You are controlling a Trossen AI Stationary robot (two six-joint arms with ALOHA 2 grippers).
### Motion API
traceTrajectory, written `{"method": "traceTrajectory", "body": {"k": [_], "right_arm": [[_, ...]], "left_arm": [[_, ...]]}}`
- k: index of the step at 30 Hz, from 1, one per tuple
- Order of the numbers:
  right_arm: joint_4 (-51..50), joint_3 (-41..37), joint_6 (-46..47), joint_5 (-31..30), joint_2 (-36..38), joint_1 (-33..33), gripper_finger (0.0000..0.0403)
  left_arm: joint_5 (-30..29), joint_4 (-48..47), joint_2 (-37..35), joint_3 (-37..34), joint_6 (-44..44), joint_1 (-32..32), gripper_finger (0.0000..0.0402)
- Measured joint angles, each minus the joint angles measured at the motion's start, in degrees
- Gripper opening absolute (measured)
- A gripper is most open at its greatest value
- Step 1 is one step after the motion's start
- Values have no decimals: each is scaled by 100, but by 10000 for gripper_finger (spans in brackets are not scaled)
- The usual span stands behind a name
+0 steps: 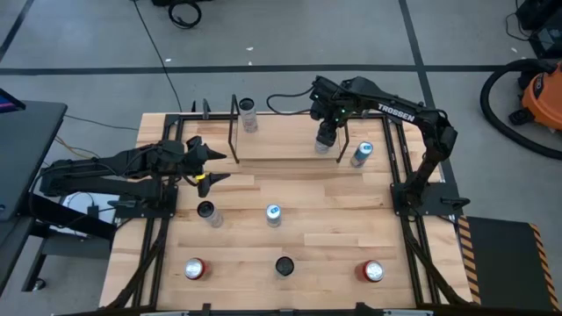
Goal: Place canned beverage on shelf
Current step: Put the top white blue soda can on the shelf
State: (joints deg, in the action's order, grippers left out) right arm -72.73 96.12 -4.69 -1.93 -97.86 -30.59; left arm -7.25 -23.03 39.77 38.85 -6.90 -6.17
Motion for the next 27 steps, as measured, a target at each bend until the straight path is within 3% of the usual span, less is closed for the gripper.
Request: {"method": "traceTrajectory", "body": {"k": [3, 15, 27], "right_arm": [[-28, 8, -208, 4, 0, 0, 272], [-79, 8, -1430, -187, 4, -86, 276], [132, 8, -2816, -254, 4, -598, 276]], "left_arm": [[1, 0, 0, 0, 0, -2, 311], [2, 0, 0, 0, 1, 0, 311], [1, 2, 0, 0, 2, -1, 311]]}}
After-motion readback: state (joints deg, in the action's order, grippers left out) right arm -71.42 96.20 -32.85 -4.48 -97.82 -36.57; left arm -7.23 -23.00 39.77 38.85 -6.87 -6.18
